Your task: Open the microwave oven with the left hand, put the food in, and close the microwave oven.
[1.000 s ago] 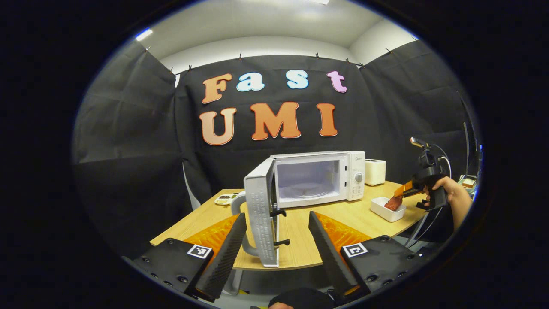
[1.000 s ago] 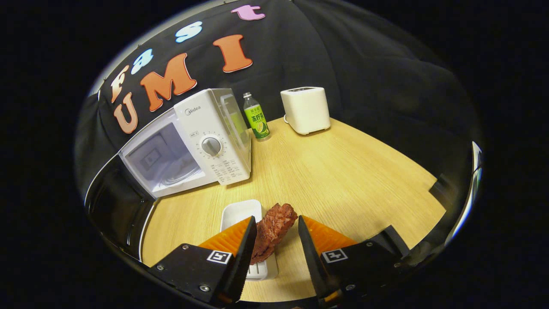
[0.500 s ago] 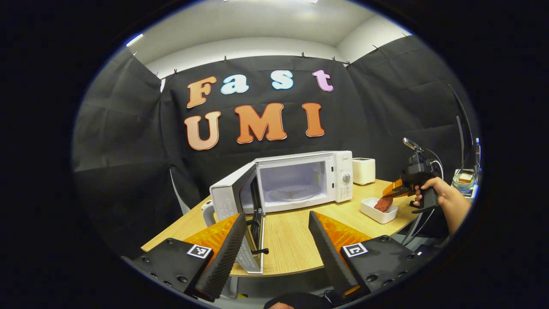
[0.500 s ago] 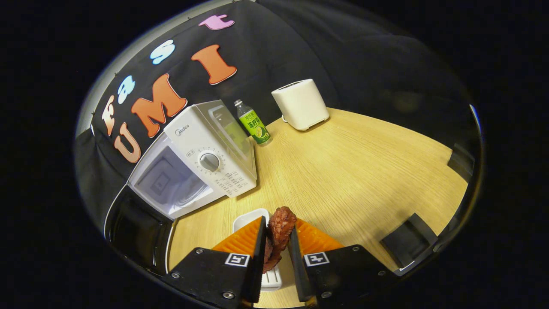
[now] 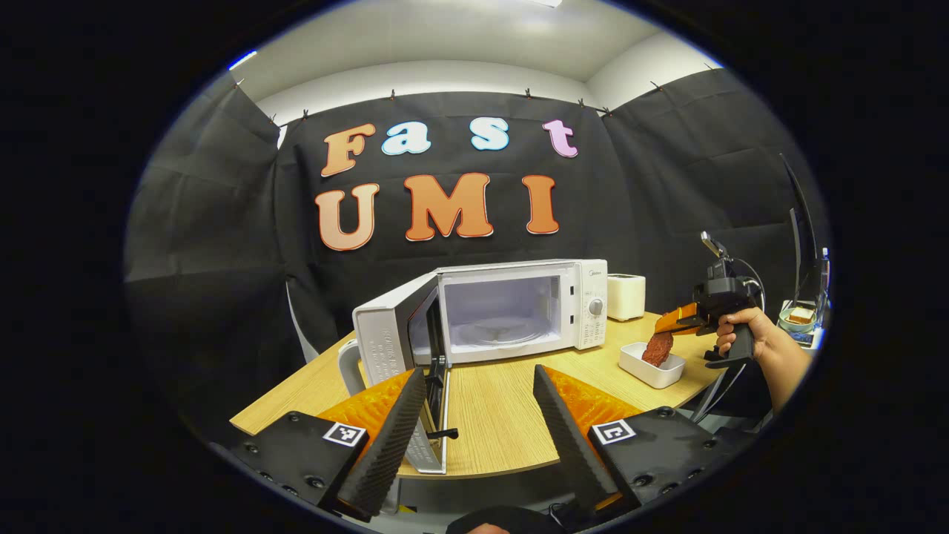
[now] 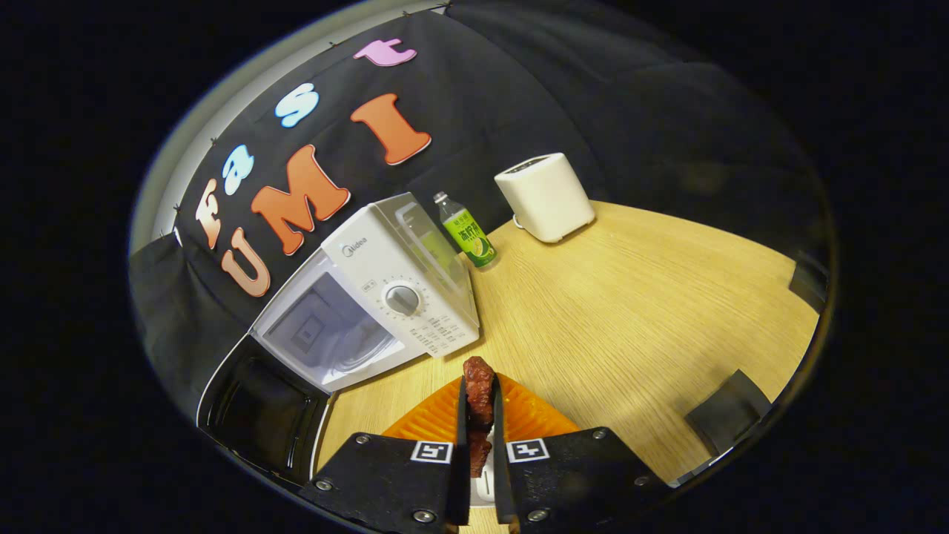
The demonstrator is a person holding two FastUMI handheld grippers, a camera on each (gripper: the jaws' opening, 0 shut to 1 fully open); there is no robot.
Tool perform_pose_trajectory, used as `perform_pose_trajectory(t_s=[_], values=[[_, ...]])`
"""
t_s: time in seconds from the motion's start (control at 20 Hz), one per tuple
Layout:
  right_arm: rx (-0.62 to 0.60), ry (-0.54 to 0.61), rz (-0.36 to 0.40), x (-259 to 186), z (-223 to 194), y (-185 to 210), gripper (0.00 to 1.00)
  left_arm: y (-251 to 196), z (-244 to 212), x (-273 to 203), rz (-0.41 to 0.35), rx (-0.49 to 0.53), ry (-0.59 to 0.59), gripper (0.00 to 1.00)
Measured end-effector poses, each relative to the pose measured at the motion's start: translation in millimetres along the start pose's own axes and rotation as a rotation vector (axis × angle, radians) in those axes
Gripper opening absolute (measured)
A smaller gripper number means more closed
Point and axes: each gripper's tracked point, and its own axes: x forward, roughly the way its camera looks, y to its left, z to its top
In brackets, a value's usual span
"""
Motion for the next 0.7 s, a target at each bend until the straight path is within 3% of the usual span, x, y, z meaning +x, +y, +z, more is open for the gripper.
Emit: perform_pose_trajectory(t_s=[0.05,0.15,0.2,0.4,0.7], values=[[-0.035,-0.016,0.003,-3,7,8,0.12,0,0,2,-0.004,-0.002,-0.001,0.91],[-0.080,-0.043,0.004,-7,17,21,0.12,2,1,3,-0.010,0.000,-0.005,0.99],[-0.080,-0.055,0.018,-9,21,30,0.12,4,1,3,-0.010,0.000,-0.008,0.95],[-0.030,-0.054,0.091,-7,22,65,0.12,10,-2,3,-0.013,-0.017,-0.011,0.95],[-0.028,-0.026,0.138,14,2,110,0.12,22,-3,2,-0.006,-0.032,-0.019,0.95]])
